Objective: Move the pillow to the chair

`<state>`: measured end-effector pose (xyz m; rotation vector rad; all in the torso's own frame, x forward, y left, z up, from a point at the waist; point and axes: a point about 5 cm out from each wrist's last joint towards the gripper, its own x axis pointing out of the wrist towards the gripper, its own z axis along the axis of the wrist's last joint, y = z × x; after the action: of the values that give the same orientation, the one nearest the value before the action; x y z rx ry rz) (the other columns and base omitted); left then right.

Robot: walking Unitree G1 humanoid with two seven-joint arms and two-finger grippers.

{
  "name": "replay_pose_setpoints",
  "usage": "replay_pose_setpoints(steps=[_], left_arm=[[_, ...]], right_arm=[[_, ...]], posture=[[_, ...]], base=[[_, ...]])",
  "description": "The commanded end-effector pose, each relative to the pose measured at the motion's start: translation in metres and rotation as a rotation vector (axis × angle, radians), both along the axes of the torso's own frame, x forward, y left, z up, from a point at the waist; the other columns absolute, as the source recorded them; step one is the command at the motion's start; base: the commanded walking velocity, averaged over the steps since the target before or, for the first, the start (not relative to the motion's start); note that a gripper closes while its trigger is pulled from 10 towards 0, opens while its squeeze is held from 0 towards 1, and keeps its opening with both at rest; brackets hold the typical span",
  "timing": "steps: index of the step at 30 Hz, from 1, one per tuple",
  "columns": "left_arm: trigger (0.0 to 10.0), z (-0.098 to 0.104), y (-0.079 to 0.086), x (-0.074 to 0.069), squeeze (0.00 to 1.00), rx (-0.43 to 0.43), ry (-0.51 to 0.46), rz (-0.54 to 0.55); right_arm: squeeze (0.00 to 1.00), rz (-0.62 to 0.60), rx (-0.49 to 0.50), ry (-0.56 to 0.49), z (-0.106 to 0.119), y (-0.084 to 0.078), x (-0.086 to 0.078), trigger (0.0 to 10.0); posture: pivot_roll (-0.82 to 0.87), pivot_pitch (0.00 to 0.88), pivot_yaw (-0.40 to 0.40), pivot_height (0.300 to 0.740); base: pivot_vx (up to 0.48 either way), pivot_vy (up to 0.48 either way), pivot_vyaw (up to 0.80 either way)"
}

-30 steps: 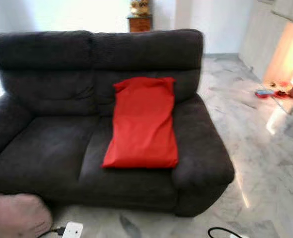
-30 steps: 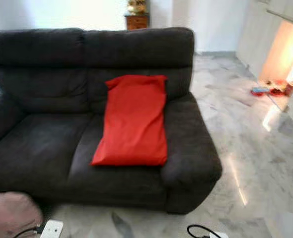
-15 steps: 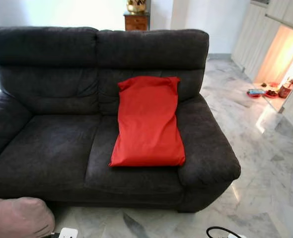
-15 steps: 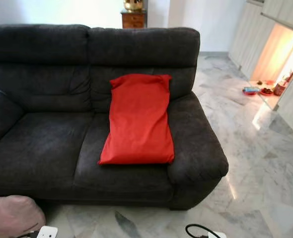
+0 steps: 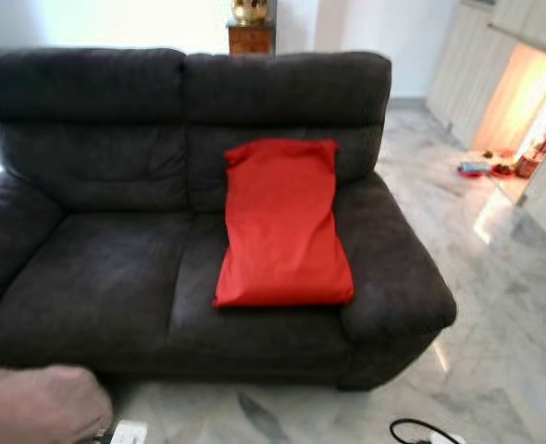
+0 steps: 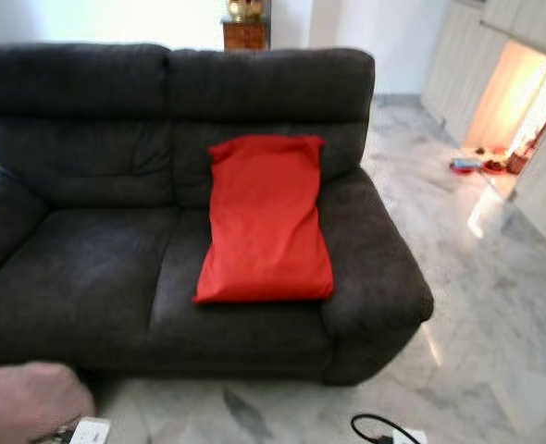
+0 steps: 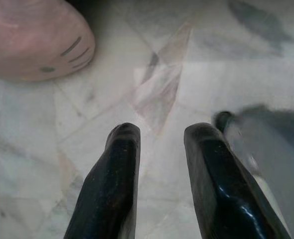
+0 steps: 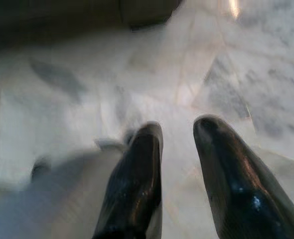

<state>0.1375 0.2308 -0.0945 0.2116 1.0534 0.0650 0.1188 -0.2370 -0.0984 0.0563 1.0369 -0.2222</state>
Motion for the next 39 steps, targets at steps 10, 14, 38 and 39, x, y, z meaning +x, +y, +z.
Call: replay_pose_setpoints(steps=[10,14,38,39], left_arm=[[10.0,0.003,0.005,0.004,0.00,0.017,-0.006,0.000],[10.0,0.002,0.004,0.004,0.00,0.016,-0.006,-0.001],[10.0,0.002,0.001,0.007,0.00,0.009,-0.008,0.001],[10.0,0.002,0.001,0.007,0.00,0.009,-0.008,0.001]], right_arm=[[0.00,0.009,0.018,-0.021,0.002,0.008,0.015,10.0],[0.00,0.011,0.024,-0.027,0.002,0.013,0.018,10.0],[0.00,0.027,0.030,-0.059,0.007,0.021,0.036,10.0],[0.00,0.027,0.031,-0.058,0.007,0.021,0.036,10.0]], posture=[[-0.04,0.000,0.020,0.740],[-0.04,0.000,0.017,0.740],[-0.04,0.000,0.013,0.740],[-0.04,0.000,0.013,0.740]], base=[[0.000,0.385,0.00],[0.000,0.383,0.00],[0.000,0.382,0.00],[0.000,0.382,0.00]])
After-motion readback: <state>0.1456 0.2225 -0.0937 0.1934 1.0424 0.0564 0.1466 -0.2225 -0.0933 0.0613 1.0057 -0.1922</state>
